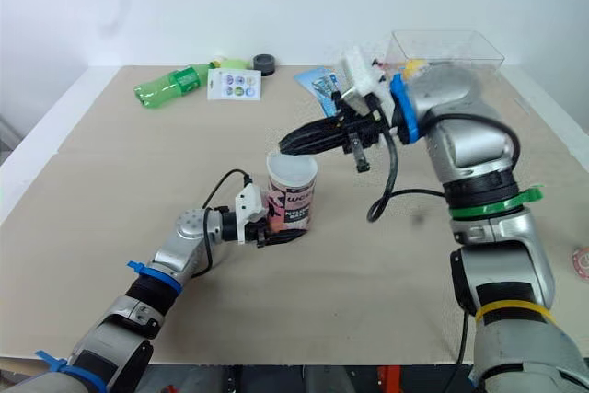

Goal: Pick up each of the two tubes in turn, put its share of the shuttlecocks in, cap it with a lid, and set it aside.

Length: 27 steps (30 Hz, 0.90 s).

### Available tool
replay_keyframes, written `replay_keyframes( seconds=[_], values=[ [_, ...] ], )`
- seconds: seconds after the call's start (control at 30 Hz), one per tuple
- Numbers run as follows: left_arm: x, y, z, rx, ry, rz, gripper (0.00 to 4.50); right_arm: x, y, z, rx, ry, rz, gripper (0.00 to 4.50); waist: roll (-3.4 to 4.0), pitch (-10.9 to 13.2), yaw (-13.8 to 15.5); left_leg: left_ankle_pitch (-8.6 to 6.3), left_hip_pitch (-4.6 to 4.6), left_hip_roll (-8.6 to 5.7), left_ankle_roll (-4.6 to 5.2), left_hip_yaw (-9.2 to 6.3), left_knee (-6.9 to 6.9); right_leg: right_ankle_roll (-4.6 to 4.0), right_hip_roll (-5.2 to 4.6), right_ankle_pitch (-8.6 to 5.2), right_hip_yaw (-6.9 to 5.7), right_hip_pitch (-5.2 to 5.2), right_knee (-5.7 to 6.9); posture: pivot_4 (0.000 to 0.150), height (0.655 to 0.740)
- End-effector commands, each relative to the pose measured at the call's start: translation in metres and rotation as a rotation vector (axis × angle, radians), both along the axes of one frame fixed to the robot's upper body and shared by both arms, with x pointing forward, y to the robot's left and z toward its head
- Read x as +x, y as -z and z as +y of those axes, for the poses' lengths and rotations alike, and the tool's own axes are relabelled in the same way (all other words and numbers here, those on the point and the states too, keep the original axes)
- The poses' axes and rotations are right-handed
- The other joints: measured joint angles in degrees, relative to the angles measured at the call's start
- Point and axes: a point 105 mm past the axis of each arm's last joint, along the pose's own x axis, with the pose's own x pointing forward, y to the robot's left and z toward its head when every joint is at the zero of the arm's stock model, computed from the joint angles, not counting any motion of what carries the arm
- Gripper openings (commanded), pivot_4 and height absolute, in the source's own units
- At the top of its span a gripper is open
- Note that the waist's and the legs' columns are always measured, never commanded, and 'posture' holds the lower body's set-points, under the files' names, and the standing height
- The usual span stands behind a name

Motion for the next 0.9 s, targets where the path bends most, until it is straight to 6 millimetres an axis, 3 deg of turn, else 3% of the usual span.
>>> replay_keyframes(
  seconds=[0.03, 0.4, 0.9],
  values=[
    [-0.002, 0.023, 0.008, 0.05, -0.024, 0.072, 2.78, -0.003, -0.005, 0.001, -0.012, -0.007, -0.047, 0.06, 0.0, 0.0, 0.0, 0.0, 0.0, 0.0, 0.0, 0.0, 0.0, 0.0, 0.0, 0.0, 0.0, 0.0, 0.0, 0.15, 0.74],
    [-0.004, 0.025, 0.008, 0.056, -0.022, 0.072, 2.78, 0.007, 0.029, -0.004, -0.202, -0.013, -0.093, 0.06, 0.0, -0.01, 0.0, 0.0, 0.01, 0.0, 0.0, 0.01, 0.0, 0.01, 0.0, -0.01, 0.0, 0.01, -0.01, 0.15, 0.74],
    [-0.003, 0.026, 0.008, 0.058, -0.029, 0.08, 2.78, 0.009, 0.04, -0.002, -0.298, -0.049, -0.135, 0.06, 0.04, -0.12, -0.09, 0.0, 0.21, 0.02, 0.0, 0.01, -0.02, -0.04, 0.01, -0.02, 0.0, 0.17, -0.01, 0.15, 0.74]
  ],
)
